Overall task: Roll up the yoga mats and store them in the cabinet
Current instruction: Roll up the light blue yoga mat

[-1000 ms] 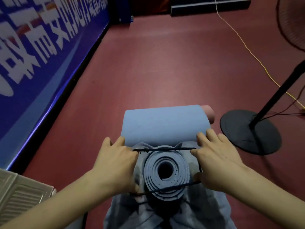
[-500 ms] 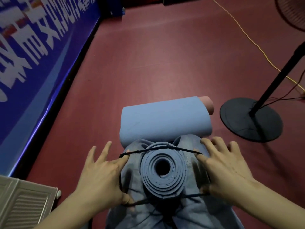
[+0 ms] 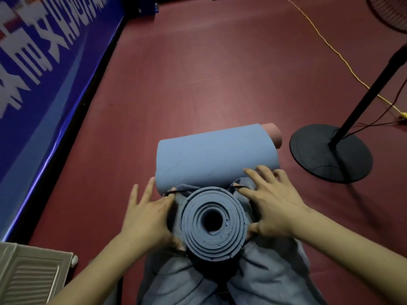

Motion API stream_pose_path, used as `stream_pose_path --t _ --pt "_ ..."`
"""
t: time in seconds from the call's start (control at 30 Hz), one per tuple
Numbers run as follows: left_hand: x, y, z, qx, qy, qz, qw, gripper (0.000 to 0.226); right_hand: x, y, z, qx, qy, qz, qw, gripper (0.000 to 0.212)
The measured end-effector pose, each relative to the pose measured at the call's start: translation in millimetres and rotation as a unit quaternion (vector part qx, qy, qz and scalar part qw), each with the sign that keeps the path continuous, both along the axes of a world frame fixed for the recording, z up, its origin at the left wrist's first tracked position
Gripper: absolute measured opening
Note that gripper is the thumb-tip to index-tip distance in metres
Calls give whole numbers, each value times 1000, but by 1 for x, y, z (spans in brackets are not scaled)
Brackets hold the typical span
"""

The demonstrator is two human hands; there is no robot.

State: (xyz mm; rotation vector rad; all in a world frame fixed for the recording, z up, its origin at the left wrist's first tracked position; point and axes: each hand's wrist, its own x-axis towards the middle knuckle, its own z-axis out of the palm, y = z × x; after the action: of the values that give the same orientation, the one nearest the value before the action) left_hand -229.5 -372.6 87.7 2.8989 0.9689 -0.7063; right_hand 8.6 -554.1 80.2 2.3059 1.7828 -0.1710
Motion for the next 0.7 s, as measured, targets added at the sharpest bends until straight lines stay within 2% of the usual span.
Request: stream_pose_path --t 0.1,0.27,0.37,0.5,0.57,0.63,0.7 --pt "20 10 -42 -36 16 -22 999 117 8 16 -25 -55 16 -5 998 113" --pt "46 40 -101 -53 42 -4 998 90 40 49 -67 -109 -21 -18 994 106" --pt "62 59 -120 -78 0 31 996 78 58 68 -94 -150 -7 -52 987 102" --pt "76 76 -144 -179 -53 68 980 65 73 81 -127 -167 52 -84 981 96" --pt "78 84 -155 -242 -85 90 962 53 78 88 -137 -143 119 -102 977 78" --pt "77 89 -161 -285 -104 113 946 32 84 95 -140 -120 210 -122 963 58" --pt "74 93 -166 -302 -92 117 942 28 91 99 -141 -116 262 -132 949 47"
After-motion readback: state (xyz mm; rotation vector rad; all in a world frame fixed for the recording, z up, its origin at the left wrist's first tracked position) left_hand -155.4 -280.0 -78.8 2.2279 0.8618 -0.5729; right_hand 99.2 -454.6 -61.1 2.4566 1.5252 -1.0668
